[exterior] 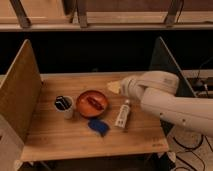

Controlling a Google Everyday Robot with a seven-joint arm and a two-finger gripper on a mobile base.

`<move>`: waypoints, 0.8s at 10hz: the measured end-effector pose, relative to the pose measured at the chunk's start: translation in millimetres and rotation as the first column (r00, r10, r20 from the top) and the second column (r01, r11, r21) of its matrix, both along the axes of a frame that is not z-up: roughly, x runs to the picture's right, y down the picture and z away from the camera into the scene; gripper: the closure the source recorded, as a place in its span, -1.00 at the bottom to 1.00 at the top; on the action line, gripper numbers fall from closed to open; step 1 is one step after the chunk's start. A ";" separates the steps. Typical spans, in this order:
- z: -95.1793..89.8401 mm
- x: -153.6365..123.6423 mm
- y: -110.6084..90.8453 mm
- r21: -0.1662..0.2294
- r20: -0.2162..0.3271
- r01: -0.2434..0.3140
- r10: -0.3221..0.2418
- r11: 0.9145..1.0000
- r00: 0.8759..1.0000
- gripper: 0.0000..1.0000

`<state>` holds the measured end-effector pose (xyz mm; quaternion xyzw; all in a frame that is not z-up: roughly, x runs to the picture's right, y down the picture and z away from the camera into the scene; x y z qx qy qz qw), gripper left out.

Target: Push the ceramic bowl across the table

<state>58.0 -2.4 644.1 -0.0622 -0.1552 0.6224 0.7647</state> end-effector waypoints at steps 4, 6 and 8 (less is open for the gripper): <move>48.7 -30.8 69.7 -0.159 -0.023 0.173 -0.178 0.972 0.984 -0.26; 65.7 -42.2 91.4 -0.228 -0.022 0.199 -0.210 0.953 0.978 -0.26; 70.0 -43.6 96.9 -0.246 -0.024 0.202 -0.214 0.948 0.976 -0.26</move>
